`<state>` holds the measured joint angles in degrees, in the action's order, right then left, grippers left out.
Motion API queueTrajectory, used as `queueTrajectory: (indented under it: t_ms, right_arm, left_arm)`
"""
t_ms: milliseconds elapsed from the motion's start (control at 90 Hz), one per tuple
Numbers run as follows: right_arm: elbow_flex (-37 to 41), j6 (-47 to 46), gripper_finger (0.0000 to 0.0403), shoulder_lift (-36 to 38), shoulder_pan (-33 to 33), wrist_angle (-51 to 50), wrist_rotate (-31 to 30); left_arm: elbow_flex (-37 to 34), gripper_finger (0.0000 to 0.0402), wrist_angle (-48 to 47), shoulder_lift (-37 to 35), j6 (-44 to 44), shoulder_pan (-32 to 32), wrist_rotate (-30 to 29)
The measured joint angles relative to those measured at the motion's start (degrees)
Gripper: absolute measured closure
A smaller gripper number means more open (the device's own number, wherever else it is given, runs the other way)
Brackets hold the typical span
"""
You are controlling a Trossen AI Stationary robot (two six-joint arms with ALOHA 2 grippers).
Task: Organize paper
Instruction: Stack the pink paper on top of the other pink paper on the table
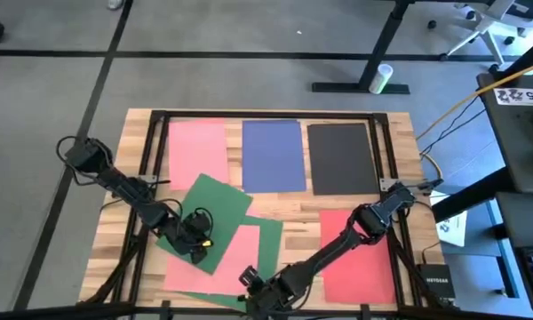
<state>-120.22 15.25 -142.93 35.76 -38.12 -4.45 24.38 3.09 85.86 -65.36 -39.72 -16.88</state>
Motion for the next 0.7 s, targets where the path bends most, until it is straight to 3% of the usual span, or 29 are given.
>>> queueTrajectory:
  t_ms: [700]
  right_arm:
    - [-0.26,0.56,0.0272,-0.87,-1.21,0.75,-2.59]
  left_arm:
    - [0.0,0.0402,0.0,0.0,0.68,-0.02,0.0]
